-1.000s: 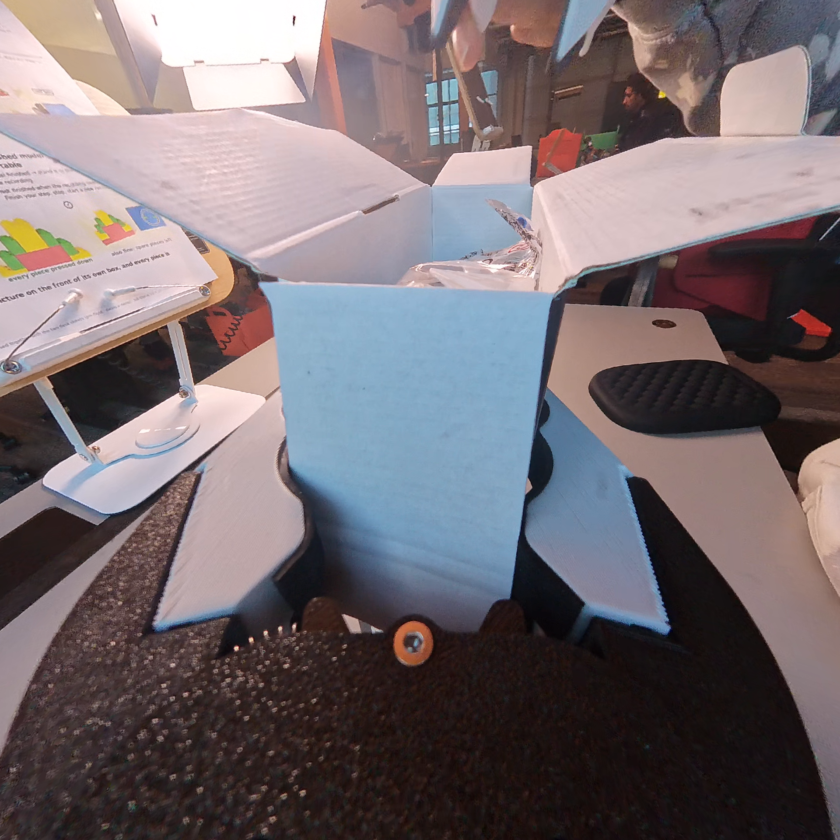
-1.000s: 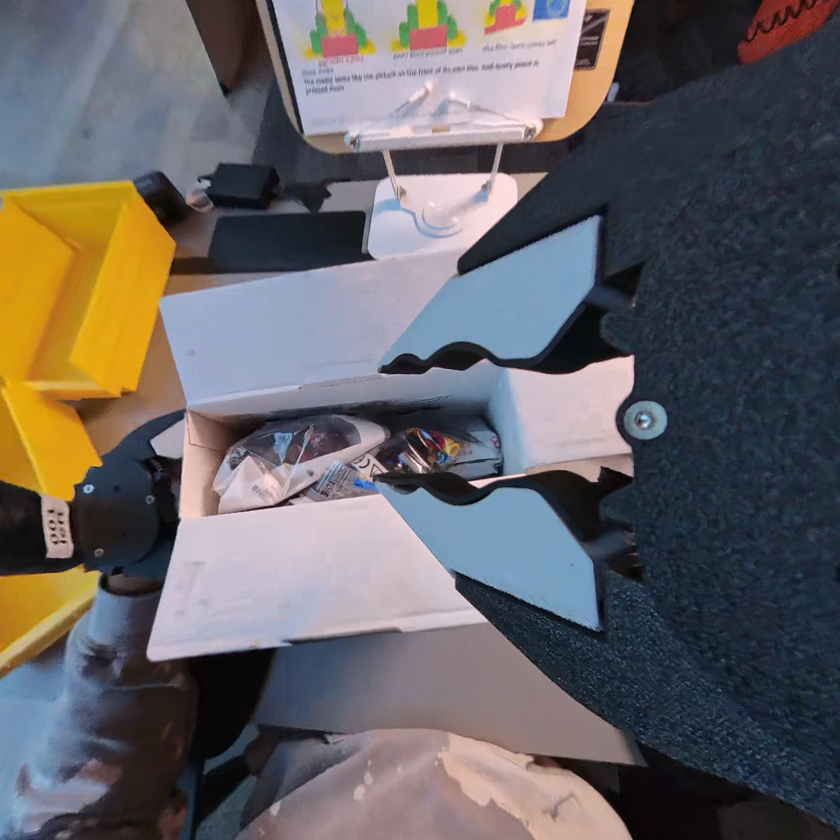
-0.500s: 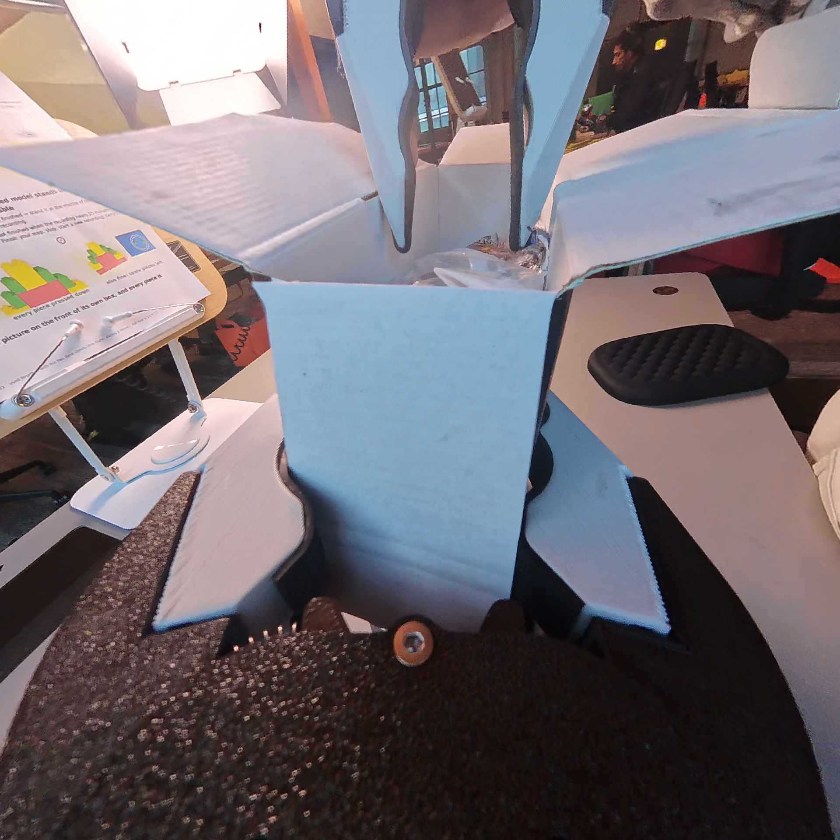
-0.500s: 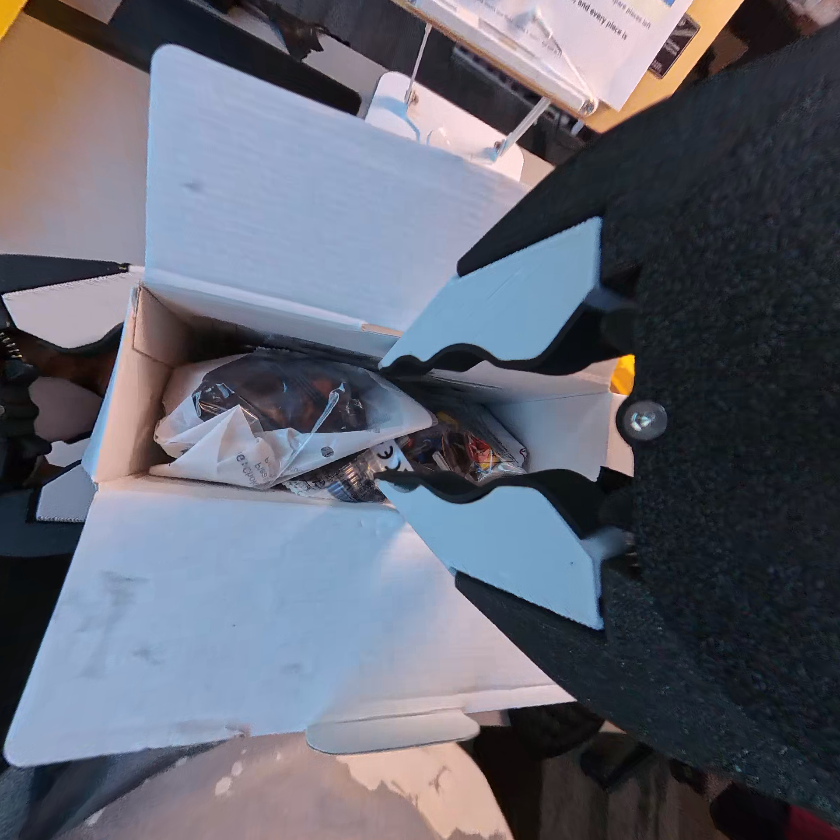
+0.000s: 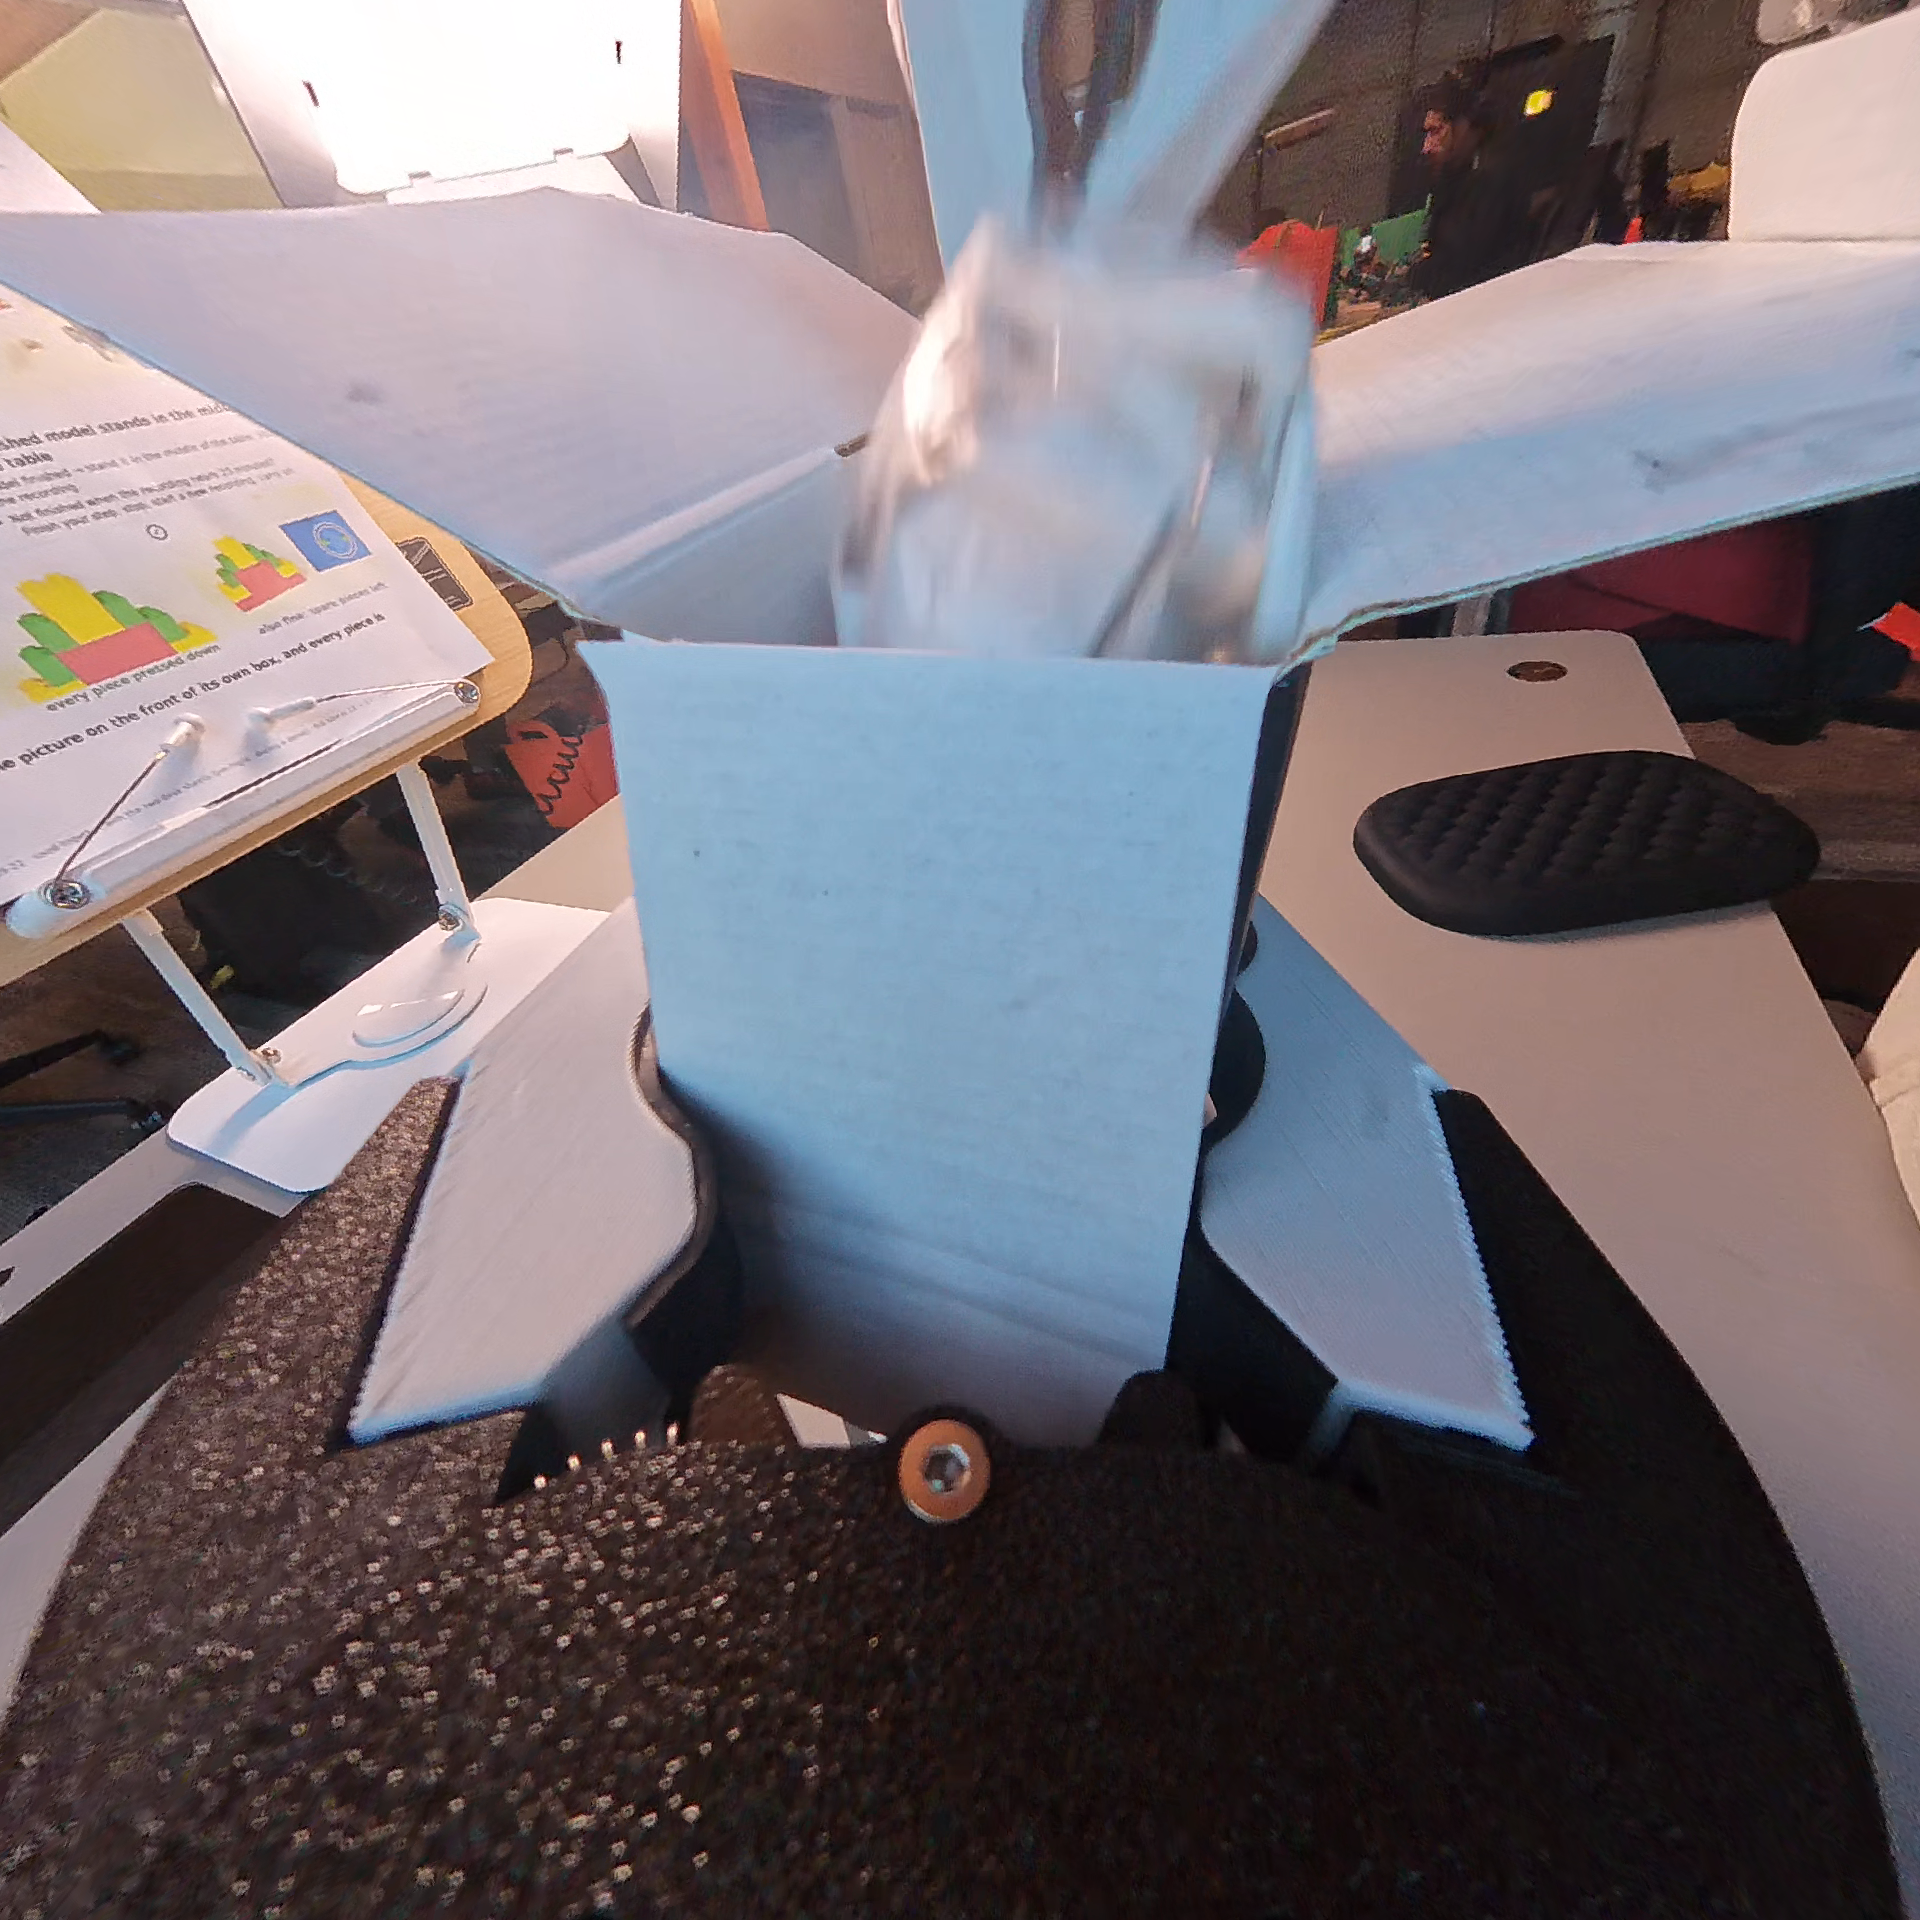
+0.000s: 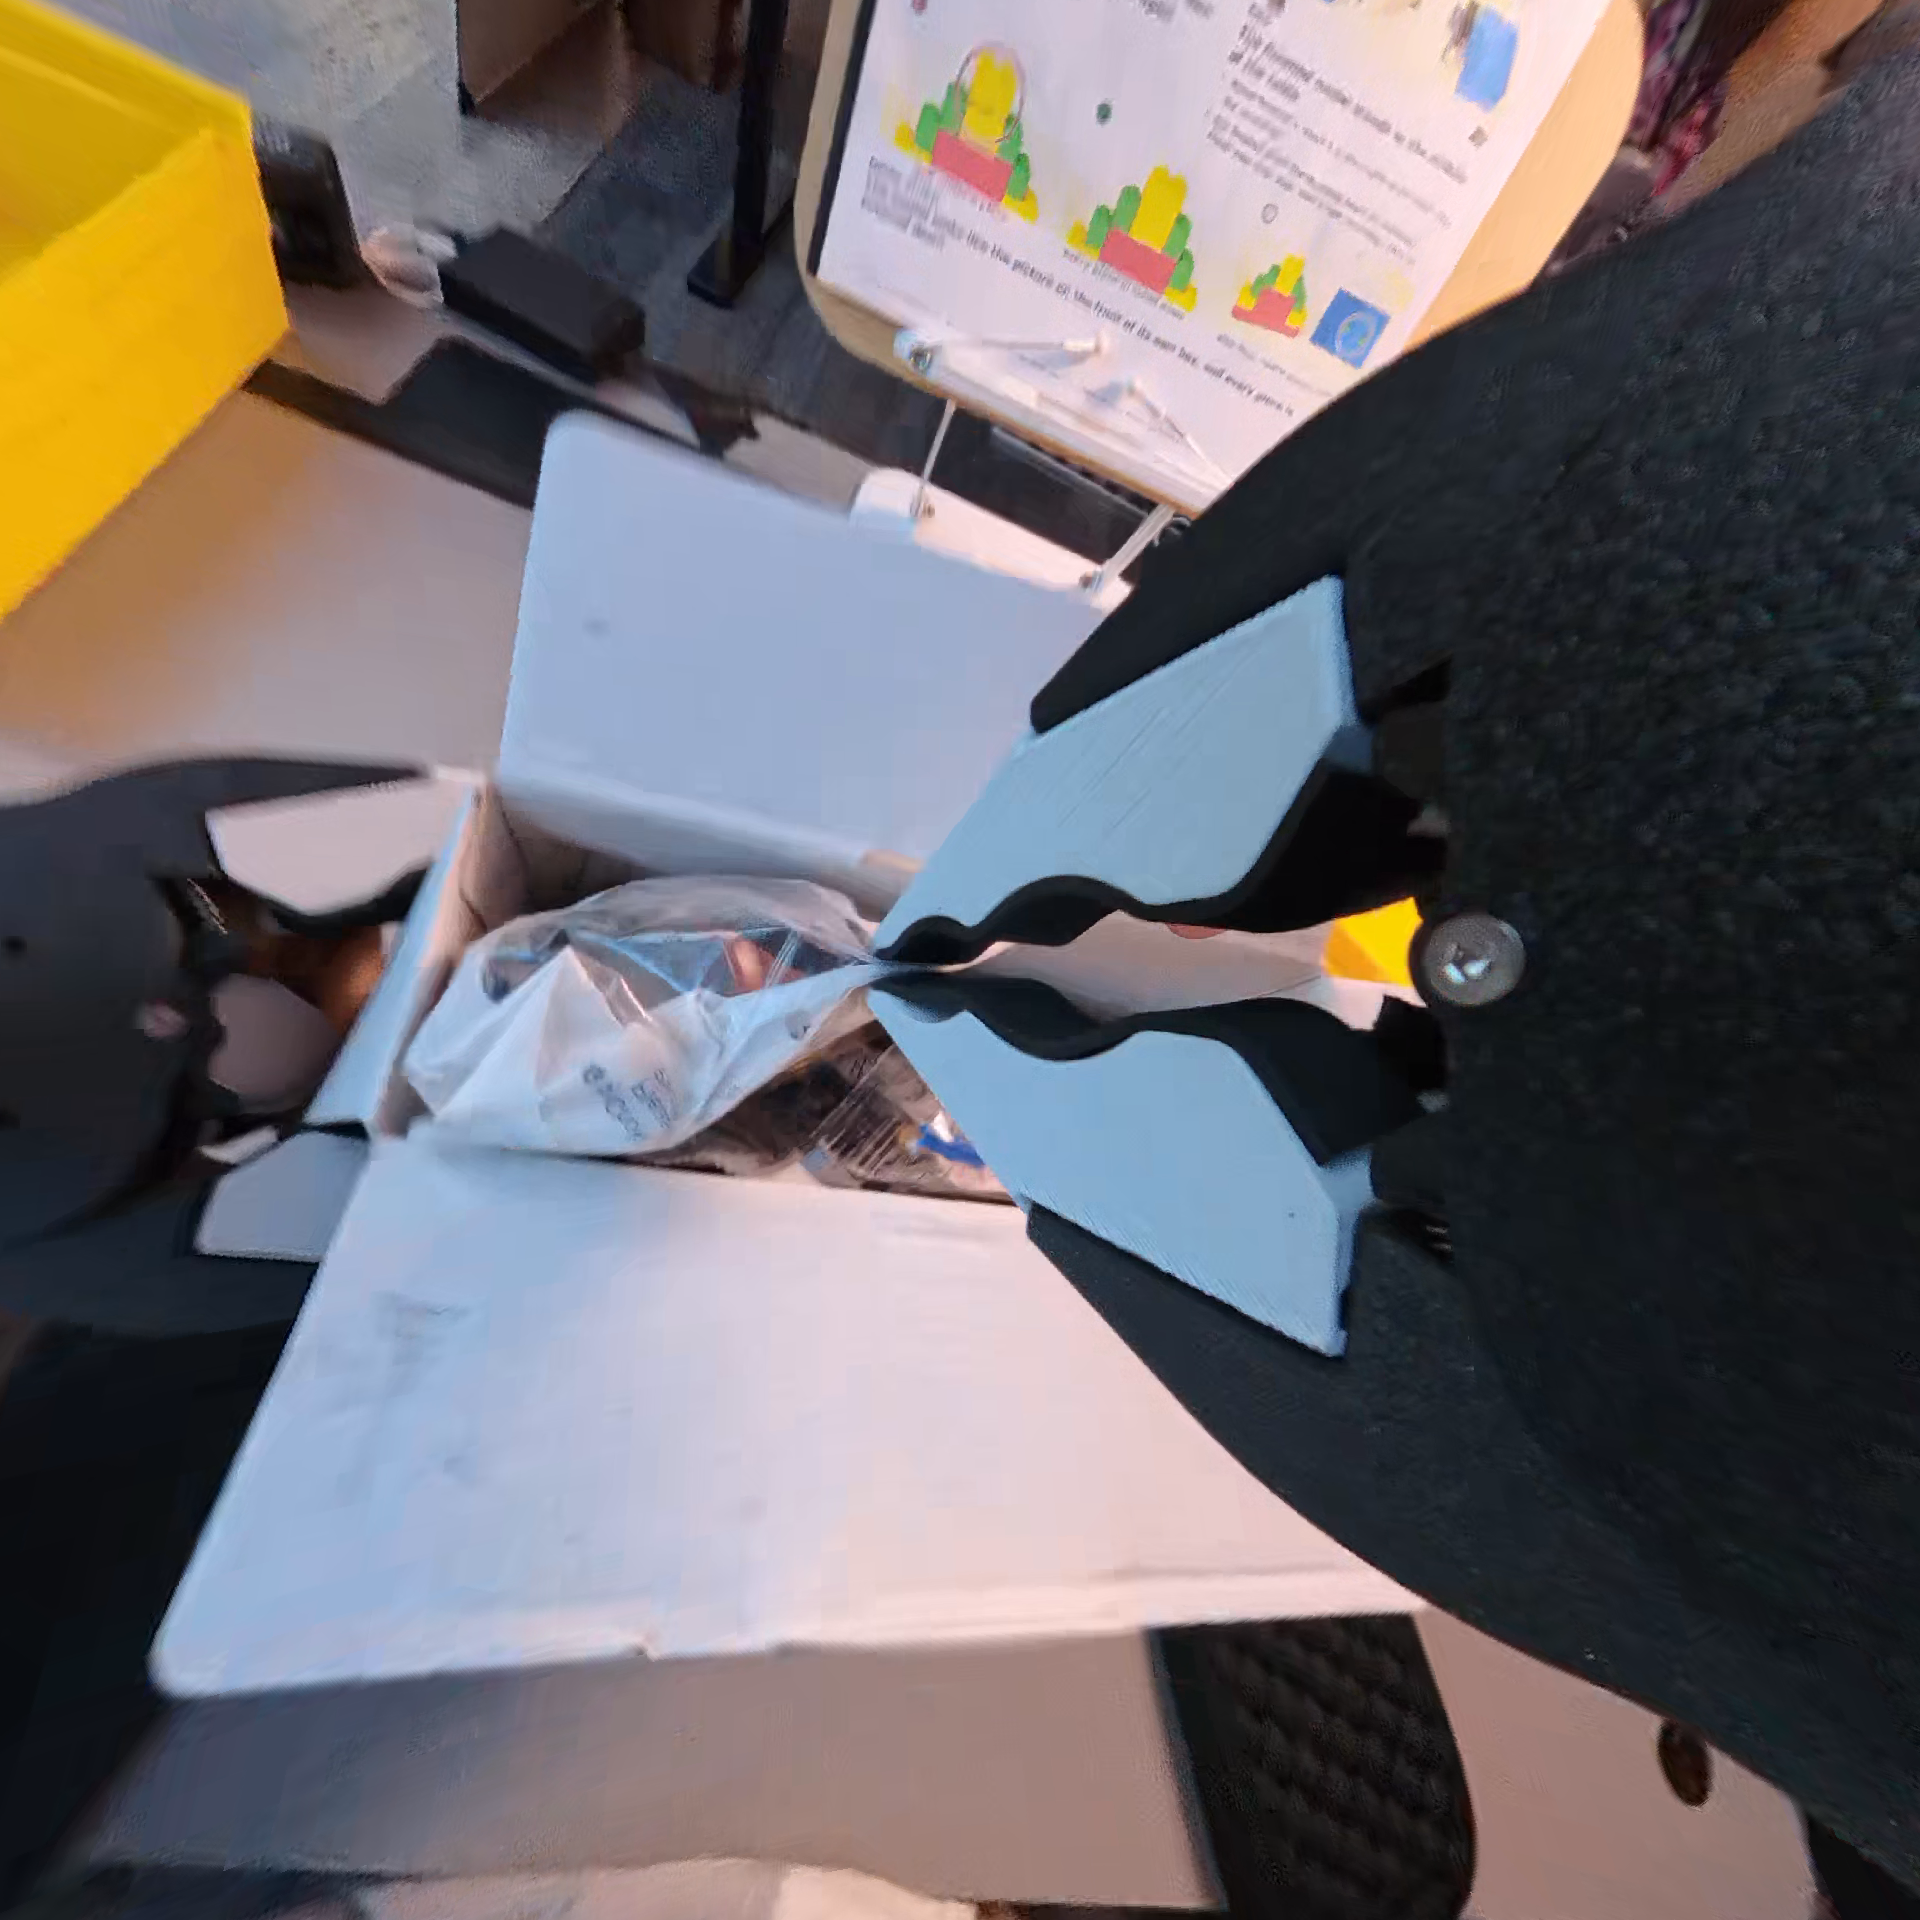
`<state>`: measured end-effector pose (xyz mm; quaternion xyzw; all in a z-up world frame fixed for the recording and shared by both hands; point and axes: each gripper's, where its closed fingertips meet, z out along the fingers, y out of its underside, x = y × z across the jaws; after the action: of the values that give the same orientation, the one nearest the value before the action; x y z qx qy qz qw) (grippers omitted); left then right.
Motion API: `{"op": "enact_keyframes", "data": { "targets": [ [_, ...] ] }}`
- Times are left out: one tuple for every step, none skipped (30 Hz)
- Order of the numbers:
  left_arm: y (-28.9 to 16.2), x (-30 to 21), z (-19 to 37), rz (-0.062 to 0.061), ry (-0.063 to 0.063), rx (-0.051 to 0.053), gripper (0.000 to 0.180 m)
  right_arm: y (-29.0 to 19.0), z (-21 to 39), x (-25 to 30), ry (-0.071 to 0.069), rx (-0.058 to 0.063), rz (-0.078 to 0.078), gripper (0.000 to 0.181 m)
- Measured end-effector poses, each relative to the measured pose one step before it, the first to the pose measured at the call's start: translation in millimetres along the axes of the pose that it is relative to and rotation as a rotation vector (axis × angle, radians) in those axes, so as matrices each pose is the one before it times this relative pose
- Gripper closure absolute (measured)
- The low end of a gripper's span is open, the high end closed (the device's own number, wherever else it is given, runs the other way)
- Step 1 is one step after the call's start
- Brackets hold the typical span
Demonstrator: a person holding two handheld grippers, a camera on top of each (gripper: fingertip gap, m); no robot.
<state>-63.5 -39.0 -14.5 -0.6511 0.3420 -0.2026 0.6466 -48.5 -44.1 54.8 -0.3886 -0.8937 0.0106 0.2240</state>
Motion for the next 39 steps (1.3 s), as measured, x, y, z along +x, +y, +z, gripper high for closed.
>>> {"op": "enact_keyframes", "data": {
  "targets": [
    [0.04,-0.72,0.21,-0.0058,0.0003,0.0019,0.079,-2.11,-16.01,9.05,0.0272,0.0398,0.0280,0.181],
    [0.06,-0.84,0.21,-0.0065,-0.0003,0.0011,0.082,-2.18,-15.58,7.18,0.0143,0.0376,0.0319,0.181],
    [0.20,-0.83,0.17,-0.0056,-0.0019,0.0004,0.082,-0.87,-14.32,5.94,0.0087,0.0286,0.0315,0.181],
    [0.10,-0.74,0.07,-0.0046,-0.0031,0.0000,0.082,0.57,-12.90,5.80,0.0117,0.0215,0.0282,0.181],
    [0.02,-0.59,-0.12,-0.0033,-0.0043,-0.0006,0.078,1.70,-11.98,5.19,0.0107,0.0176,0.0272,0.181],
    [0.18,-0.51,-0.22,-0.0015,-0.0044,-0.0012,0.078,2.52,-11.36,3.99,0.0058,0.0179,0.0303,0.181],
    [0.15,-0.58,-0.27,-0.0008,-0.0049,-0.0025,0.078,2.93,-11.13,2.66,0.0011,0.0234,0.0323,0.181],
    [0.34,-0.67,-0.32,-0.0025,-0.0037,-0.0042,0.078,4.03,-11.19,1.88,0.0001,0.0240,0.0352,0.181],
    [0.35,-0.92,-0.22,-0.0036,-0.0040,-0.0048,0.078,5.95,-10.92,1.34,-0.0017,0.0214,0.0372,0.181],
    [0.48,-1.20,-0.45,-0.0049,-0.0037,-0.0044,0.078,7.46,-10.26,2.03,0.0035,0.0198,0.0385,0.181],
    [0.40,-1.54,-0.49,-0.0066,-0.0030,-0.0033,0.079,9.84,-9.80,3.64,0.0165,0.0133,0.0355,0.181],
    [0.47,-1.49,-0.59,-0.0069,-0.0014,-0.0021,0.079,12.79,-9.12,6.46,0.0347,0.0021,0.0309,0.181],
    [0.27,-1.46,-0.81,-0.0050,-0.0001,-0.0012,0.079,15.79,-8.40,8.99,0.0519,-0.0078,0.0239,0.181],
    [0.29,-1.19,-0.99,-0.0033,0.0011,-0.0007,0.080,18.75,-6.73,10.50,0.0589,-0.0184,0.0242,0.181],
    [0.23,-0.64,-1.06,-0.0019,0.0033,-0.0006,0.080,21.65,-4.09,11.52,0.0624,-0.0283,0.0233,0.181],
    [0.12,-0.24,-0.83,-0.0008,0.0051,-0.0001,0.080,21.52,-1.29,9.69,0.0457,-0.0198,0.0343,0.181],
    [-0.05,0.22,-0.79,0.0002,0.0063,0.0016,0.080,21.89,1.57,9.92,0.0428,-0.0189,0.0404,0.181],
    [-0.07,0.27,-0.60,0.0009,0.0059,0.0022,0.080,21.82,4.01,9.55,0.0441,-0.0174,0.0248,0.181],
    [0.03,0.41,-0.60,0.0009,0.0049,0.0004,0.080,21.96,6.72,6.61,0.0289,-0.0206,0.0261,0.181],
    [0.00,0.37,-0.46,0.0014,0.0030,-0.0012,0.080,21.13,8.86,5.07,0.0249,-0.0207,0.0255,0.181],
    [0.08,0.19,-0.44,0.0007,0.0013,-0.0011,0.080,19.90,10.90,2.40,0.0152,-0.0176,0.0220,0.181],
    [0.07,-0.06,-0.22,-0.0012,0.0005,-0.0002,0.080,18.52,12.58,-0.49,0.0031,-0.0149,0.0263,0.181],
    [0.06,-0.33,-0.34,-0.0028,0.0001,0.0011,0.080,17.30,14.21,-0.98,0.0098,-0.0123,0.0206,0.181],
    [0.04,-0.66,-0.05,-0.0044,-0.0001,0.0028,0.080,16.57,15.92,-4.35,0.0009,-0.0136,0.0165,0.181],
    [-0.16,-0.70,0.19,-0.0058,0.0003,0.0051,0.080,14.84,17.23,-6.89,-0.0052,-0.0095,0.0200,0.181],
    [-0.11,-0.96,0.36,-0.0058,-0.0006,0.0054,0.080,13.86,17.86,-7.18,0.0029,-0.0113,0.0151,0.181],
    [0.01,-1.12,0.36,-0.0066,-0.0020,0.0036,0.081,13.35,18.06,-8.77,0.0037,-0.0145,-0.0002,0.181],
    [0.06,-1.30,0.15,-0.0070,-0.0024,0.0027,0.081,11.62,17.48,-10.64,0.0046,-0.0084,-0.0076,0.181],
    [0.08,-1.10,-0.03,-0.0045,-0.0023,0.0031,0.081,10.08,16.13,-14.13,-0.0066,-0.0021,-0.0166,0.181],
    [-0.11,-0.48,-0.15,-0.0026,-0.0009,0.0035,0.081,9.50,13.85,-17.37,-0.0189,-0.0024,-0.0253,0.180],
    [-0.08,-0.03,-0.19,-0.0007,0.0003,0.0030,0.082,9.61,10.62,-19.95,-0.0396,-0.0137,-0.0263,0.176],
    [-0.16,0.06,-0.22,0.0008,-0.0003,0.0027,0.081,7.40,6.95,-18.21,-0.0430,-0.0147,-0.0254,0.166],
    [-0.19,0.24,0.20,0.0004,0.0007,0.0027,0.081,3.49,2.61,-12.77,-0.0254,-0.0010,-0.0289,0.149],
    [-0.20,0.52,0.54,0.0005,0.0023,0.0026,0.081,1.98,-1.71,-8.43,-0.0179,0.0002,-0.0224,0.141],
    [-0.17,0.46,0.74,0.0002,0.0033,0.0024,0.082,-1.49,-5.69,-4.37,-0.0138,0.0145,-0.0070,0.137],
    [-0.04,0.15,0.78,-0.0011,0.0022,0.0045,0.082,-4.71,-8.62,-0.10,-0.0035,0.0294,0.0098,0.136],
    [-0.39,-0.19,0.43,-0.0046,0.0016,0.0068,0.081,-6.86,-10.76,3.01,0.0013,0.0340,0.0202,0.135],
    [-0.29,-0.45,0.21,-0.0039,0.0003,0.0040,0.081,-9.41,-12.15,3.60,-0.0009,0.0428,0.0194,0.133],
    [0.02,-0.26,0.00,-0.0006,-0.0001,0.0000,0.081,-11.59,-12.98,3.12,-0.0045,0.0483,0.0153,0.133]
  ]
}}
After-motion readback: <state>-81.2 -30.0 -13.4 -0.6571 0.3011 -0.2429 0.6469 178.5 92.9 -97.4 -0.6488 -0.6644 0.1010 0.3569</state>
